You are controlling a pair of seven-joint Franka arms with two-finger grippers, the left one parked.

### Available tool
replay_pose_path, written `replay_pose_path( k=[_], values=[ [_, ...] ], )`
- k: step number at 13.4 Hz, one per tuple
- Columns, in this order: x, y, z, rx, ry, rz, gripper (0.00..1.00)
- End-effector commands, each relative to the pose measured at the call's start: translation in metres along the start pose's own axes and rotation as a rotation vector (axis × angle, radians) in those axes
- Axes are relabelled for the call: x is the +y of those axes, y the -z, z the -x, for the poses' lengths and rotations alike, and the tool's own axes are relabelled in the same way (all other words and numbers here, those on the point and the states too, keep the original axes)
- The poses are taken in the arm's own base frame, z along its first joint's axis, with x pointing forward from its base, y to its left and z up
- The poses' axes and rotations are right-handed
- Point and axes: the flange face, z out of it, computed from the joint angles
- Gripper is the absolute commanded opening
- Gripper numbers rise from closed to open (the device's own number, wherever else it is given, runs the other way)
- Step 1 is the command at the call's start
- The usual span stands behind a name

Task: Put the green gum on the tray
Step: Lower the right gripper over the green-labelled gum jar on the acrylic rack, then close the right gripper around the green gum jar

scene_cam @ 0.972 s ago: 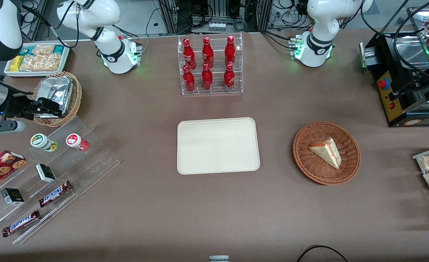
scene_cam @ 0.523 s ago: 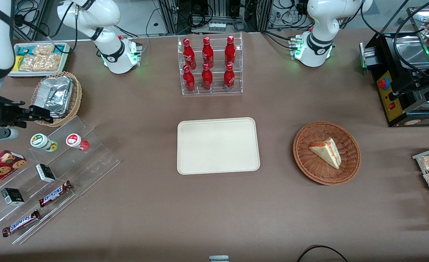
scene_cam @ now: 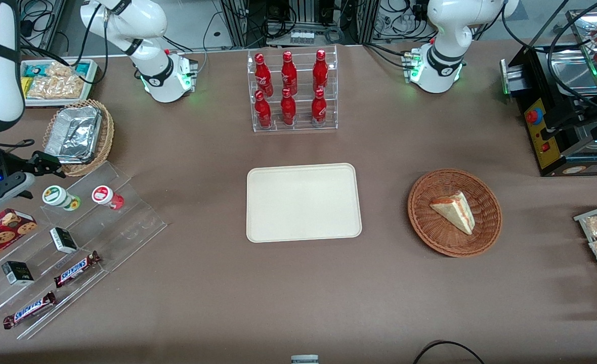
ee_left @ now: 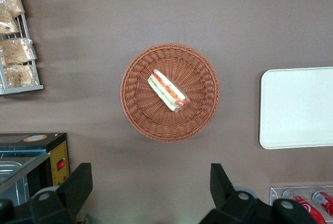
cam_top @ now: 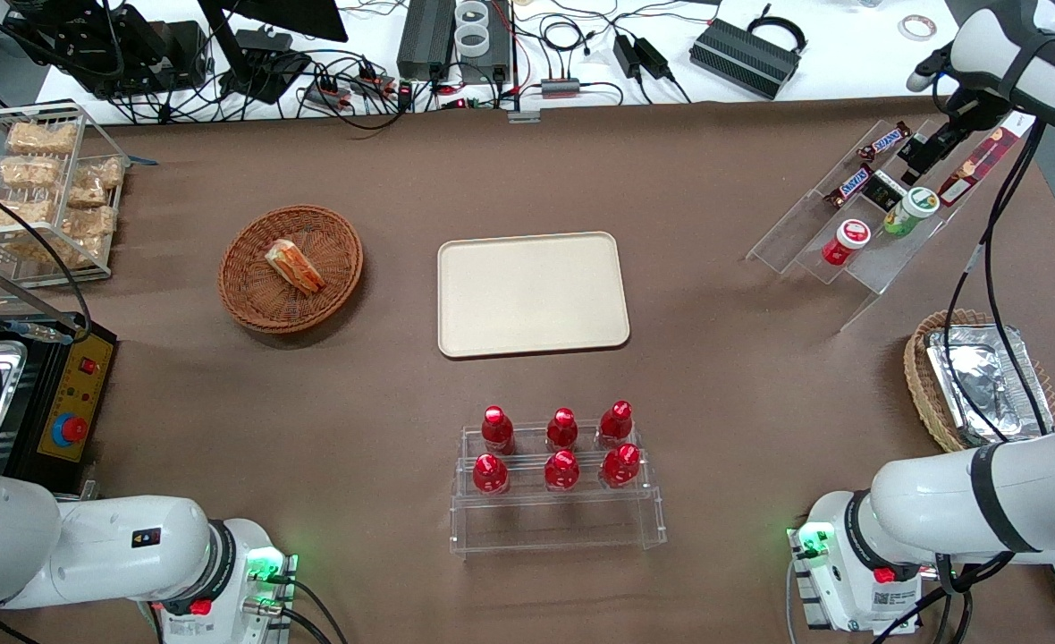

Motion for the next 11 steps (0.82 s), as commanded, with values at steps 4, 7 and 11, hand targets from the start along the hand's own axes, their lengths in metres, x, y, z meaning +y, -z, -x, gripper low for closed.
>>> replay_pose_path(
  k=[4,7,11],
  values=[
    [0.017,-0.041,0.024,0.03,0.134,0.064,1.0],
    [0.025,-0.055,0.026,0.03,0.122,0.063,1.0],
    [0.031,-0.075,0.03,0.027,0.11,0.059,1.0]
  ],
)
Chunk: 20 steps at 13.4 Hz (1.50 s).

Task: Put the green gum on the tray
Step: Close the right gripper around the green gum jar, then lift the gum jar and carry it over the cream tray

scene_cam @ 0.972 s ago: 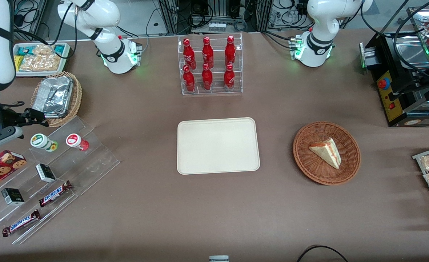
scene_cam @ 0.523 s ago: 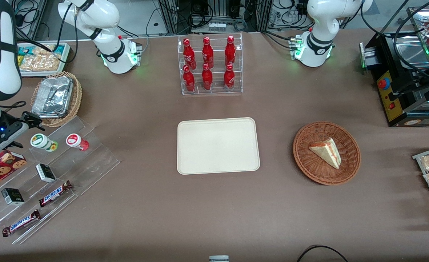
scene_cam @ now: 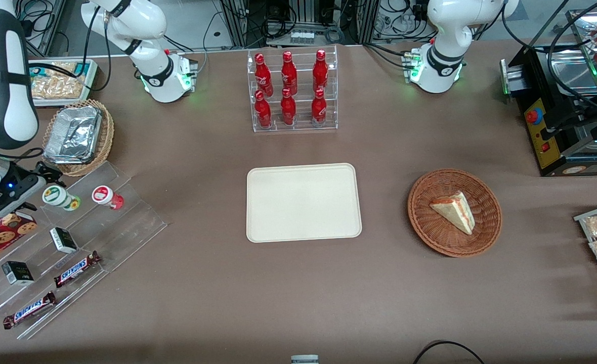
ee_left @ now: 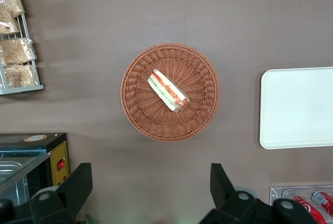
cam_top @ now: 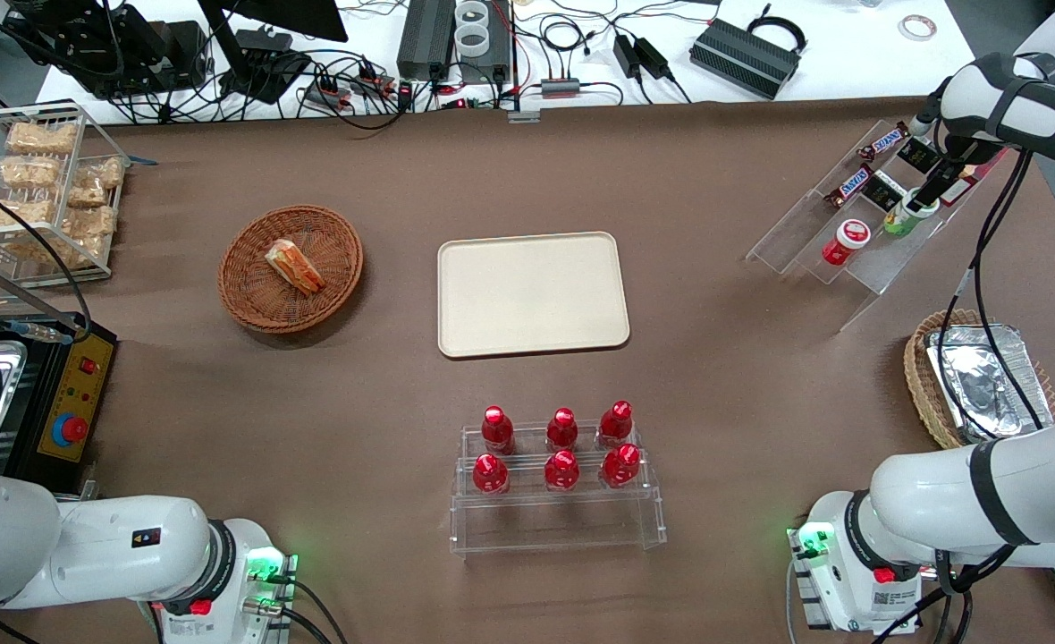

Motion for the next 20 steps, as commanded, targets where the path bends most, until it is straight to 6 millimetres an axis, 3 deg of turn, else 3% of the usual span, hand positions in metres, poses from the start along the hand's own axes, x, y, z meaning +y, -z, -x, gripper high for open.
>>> replay_pose_path(
  k=[1,2,3,4,5,8,10,13,16,20],
  values=[
    [0.002,-0.015,0.008,0.011,0.005,0.021,1.0],
    [0.002,-0.016,0.008,0.012,0.006,0.023,1.0],
    [0.002,-0.019,0.008,0.012,0.006,0.022,0.81],
    [0.001,-0.019,0.009,0.01,0.006,0.02,0.31],
    [0.0,-0.02,0.009,0.01,0.004,0.018,0.0],
    [-0.003,-0.011,0.006,0.01,-0.003,0.014,0.0],
    [-0.007,0.007,-0.002,0.005,-0.022,-0.003,0.0],
    [-0.022,0.033,-0.037,-0.018,-0.066,-0.043,0.0],
    [-0.056,0.047,-0.087,-0.044,-0.145,-0.064,0.0],
    [-0.132,0.05,-0.168,-0.081,-0.287,-0.067,0.0]
  ],
)
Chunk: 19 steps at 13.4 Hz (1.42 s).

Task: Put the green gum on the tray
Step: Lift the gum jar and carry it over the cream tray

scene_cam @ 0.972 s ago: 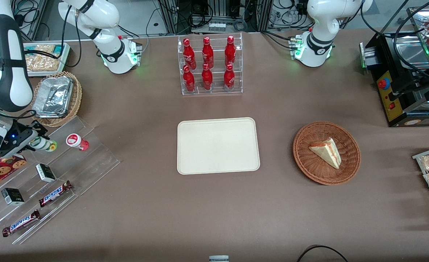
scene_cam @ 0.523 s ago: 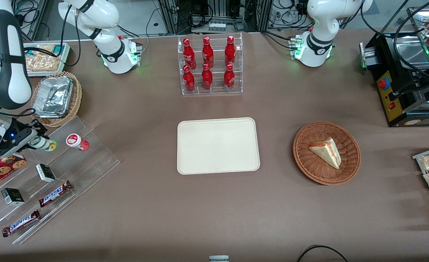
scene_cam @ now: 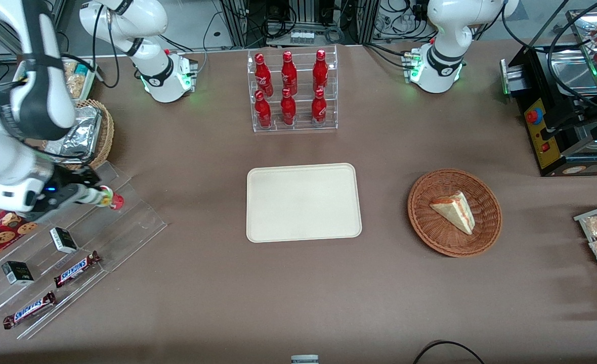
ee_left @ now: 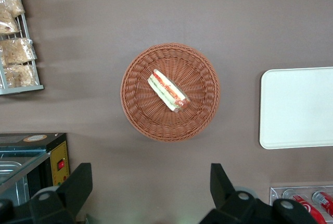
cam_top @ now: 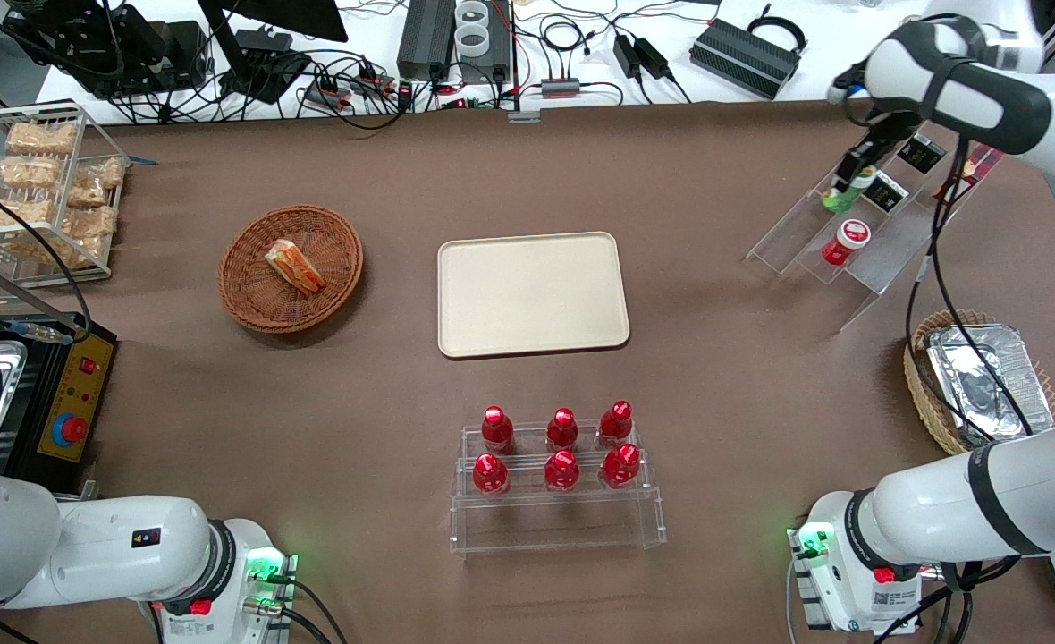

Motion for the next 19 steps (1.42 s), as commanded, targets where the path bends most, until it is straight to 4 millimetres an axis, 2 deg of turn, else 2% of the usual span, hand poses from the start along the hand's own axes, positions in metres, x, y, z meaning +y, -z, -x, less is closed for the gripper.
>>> replay_pose_path(
  k=[1,4,6,8,12,15,18,19],
  values=[
    [-0.061,0.001,-0.037,-0.027,-0.107,0.001,0.0],
    [-0.128,-0.008,-0.076,-0.023,-0.239,0.017,0.0],
    [-0.18,-0.017,-0.113,-0.019,-0.323,0.033,0.0],
    [-0.225,-0.033,-0.143,-0.022,-0.396,0.045,0.0],
    [-0.313,-0.068,-0.192,0.013,-0.563,0.018,0.0],
    [-0.365,-0.093,-0.224,0.059,-0.686,0.013,0.0],
    [-0.407,-0.125,-0.24,0.095,-0.726,0.005,0.0],
    [-0.413,-0.135,-0.243,0.106,-0.751,0.002,0.0]
  ],
)
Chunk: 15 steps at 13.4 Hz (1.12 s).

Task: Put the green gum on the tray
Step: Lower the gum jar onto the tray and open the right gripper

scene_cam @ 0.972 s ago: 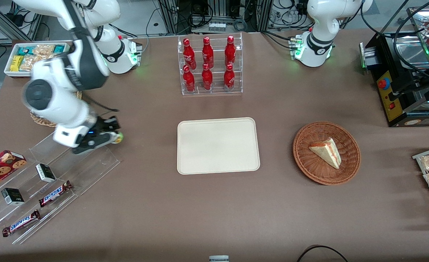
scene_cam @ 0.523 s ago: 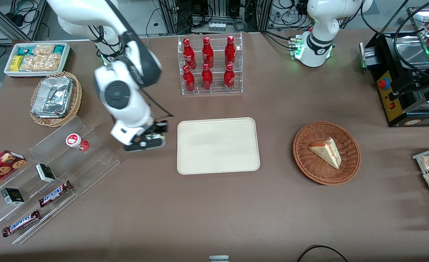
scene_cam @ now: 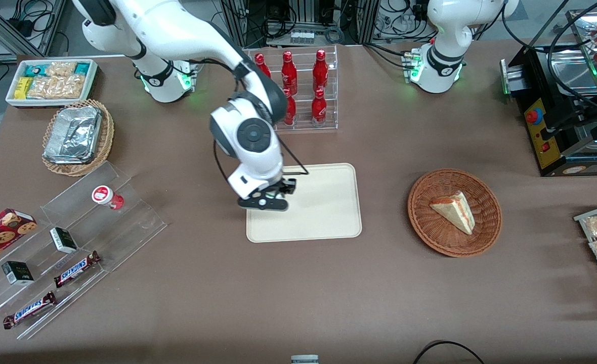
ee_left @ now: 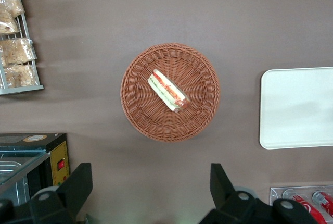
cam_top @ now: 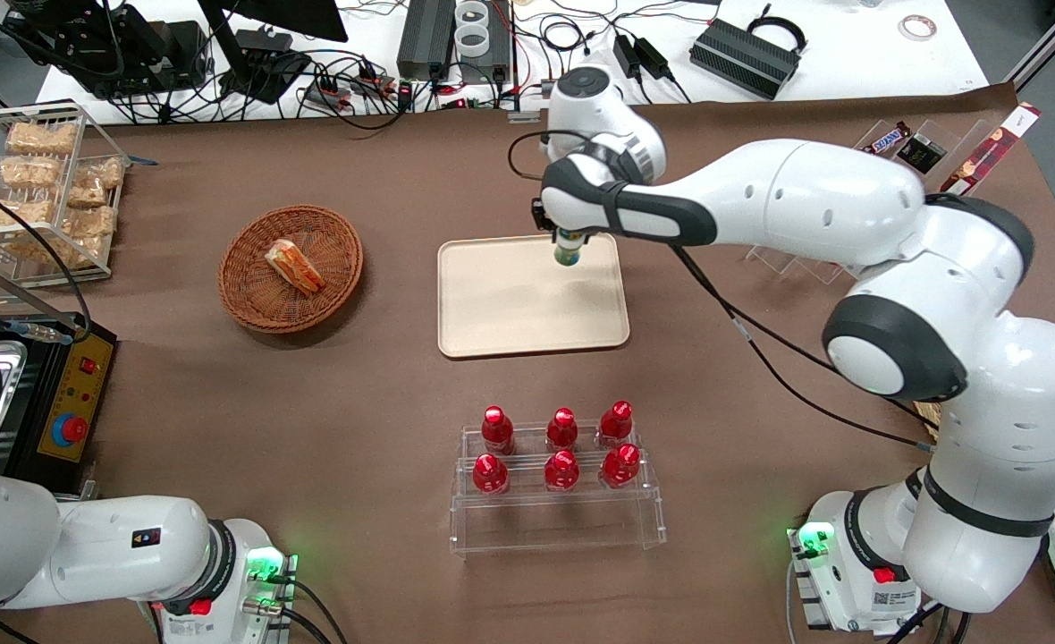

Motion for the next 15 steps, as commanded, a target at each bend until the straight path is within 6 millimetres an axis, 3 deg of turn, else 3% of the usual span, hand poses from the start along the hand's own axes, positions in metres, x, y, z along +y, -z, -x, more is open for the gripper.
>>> replay_pose_path(
  k=[1,7,11,12,14,15],
  values=[
    [-0.026,-0.022,0.0,0.023,-0.053,-0.027,0.0],
    [-0.042,-0.07,0.014,0.032,-0.07,-0.019,0.0],
    [-0.043,-0.091,0.016,0.039,-0.06,-0.009,0.0],
    [-0.043,-0.097,0.017,0.043,-0.05,0.0,0.1],
    [-0.042,-0.099,0.017,0.053,-0.035,0.011,1.0],
    [-0.041,-0.098,0.016,0.071,-0.017,0.026,1.0]
  ],
)
